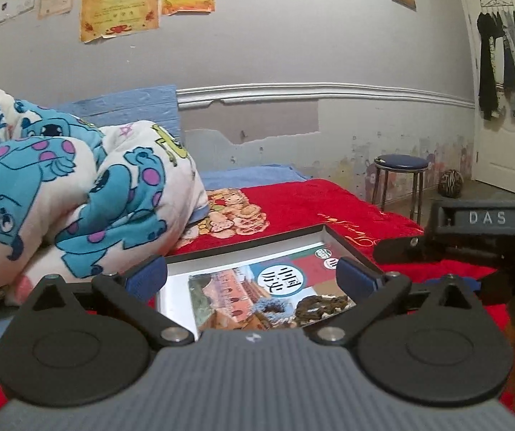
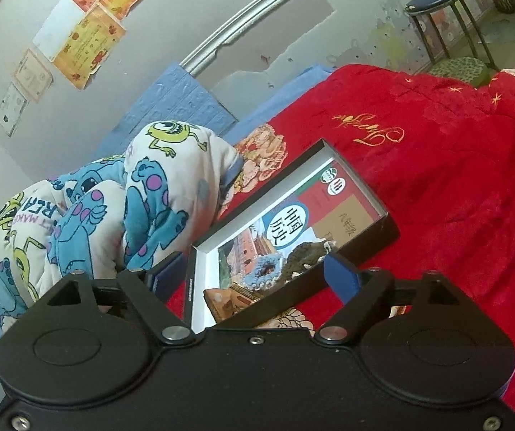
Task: Organize objects
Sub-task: 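Open both tools to drop the scrunchies into the black box, then move both open tools back to the brown paper packets on the quilt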
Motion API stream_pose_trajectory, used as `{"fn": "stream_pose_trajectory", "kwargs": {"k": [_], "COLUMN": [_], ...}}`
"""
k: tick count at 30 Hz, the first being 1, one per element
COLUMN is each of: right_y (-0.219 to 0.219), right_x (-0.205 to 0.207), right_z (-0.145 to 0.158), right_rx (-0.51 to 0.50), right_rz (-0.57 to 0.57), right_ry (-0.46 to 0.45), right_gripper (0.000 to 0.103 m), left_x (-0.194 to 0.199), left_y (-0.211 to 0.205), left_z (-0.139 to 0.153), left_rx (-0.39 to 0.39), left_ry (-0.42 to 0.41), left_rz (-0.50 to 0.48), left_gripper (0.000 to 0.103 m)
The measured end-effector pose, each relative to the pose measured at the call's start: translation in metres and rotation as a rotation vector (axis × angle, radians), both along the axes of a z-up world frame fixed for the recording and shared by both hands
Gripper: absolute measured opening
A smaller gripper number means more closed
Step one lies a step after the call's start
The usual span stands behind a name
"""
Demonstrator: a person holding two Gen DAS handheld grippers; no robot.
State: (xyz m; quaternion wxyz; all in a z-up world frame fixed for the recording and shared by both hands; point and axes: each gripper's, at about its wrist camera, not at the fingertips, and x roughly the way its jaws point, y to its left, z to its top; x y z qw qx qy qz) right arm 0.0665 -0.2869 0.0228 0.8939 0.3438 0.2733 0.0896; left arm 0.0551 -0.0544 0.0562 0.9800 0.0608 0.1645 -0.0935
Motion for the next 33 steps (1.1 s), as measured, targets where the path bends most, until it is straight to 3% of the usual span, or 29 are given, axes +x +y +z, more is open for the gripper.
{"fn": "stream_pose_trajectory", "kwargs": {"k": [4,8,13,17,20,26,33], "right_y": [0.000,0.005,0.016,0.012,0.010,0.013,0.021], "right_x": [0.007,0.020,0.029,0.029,0.030,0.034,0.024], "right_z": [-0.009,-0.017,-0.022,-0.022,-0.024,-0.032,-0.020], "right_rx": [-0.006,-0.021,-0.081,-0.081,-0.077,-0.092,-0.278], "right_rz": [-0.009,0.020,0.023,0.009,-0.003,0.003,-0.103], "right_ry": [0.035,0.057,0.076,0.078,0.089,0.135,0.111], "right_gripper": [0.084,0.084,0.084,0.084,0.084,0.084,0.084], "left_x": [0.007,0.018,0.029,0.034,0.042,0.047,0.044], "left_y": [-0.003,0.000,0.022,0.036,0.042,0.035,0.030], "left_z": [-0.016,-0.036,-0.046,-0.048,-0.053,-0.062,-0.061], "left_rx": [-0.056,-0.076,-0.181,-0.203,-0.234,-0.207,-0.160], "left_ry": [0.031,0.131,0.203,0.192,0.241,0.278,0.255], "left_rz": [-0.002,0.008,0.110,0.187,0.187,0.168,0.144], "left_gripper": [0.103,0.103,0.103,0.103,0.103,0.103,0.103]}}
